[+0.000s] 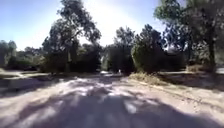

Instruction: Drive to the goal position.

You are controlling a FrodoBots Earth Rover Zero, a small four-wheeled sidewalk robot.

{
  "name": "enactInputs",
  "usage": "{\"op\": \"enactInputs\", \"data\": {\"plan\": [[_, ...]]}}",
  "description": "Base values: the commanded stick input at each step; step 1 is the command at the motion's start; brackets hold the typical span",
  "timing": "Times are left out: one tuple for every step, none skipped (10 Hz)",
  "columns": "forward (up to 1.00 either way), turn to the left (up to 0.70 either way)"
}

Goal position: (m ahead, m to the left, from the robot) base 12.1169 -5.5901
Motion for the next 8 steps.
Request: {"op": "enactInputs", "data": {"plan": [[1.0,0.0],[1.0,0.0],[1.0,0.0],[1.0,0.0],[1.0,0.0],[1.0,0.19],[1.0,0.23],[1.0,0.0]]}}
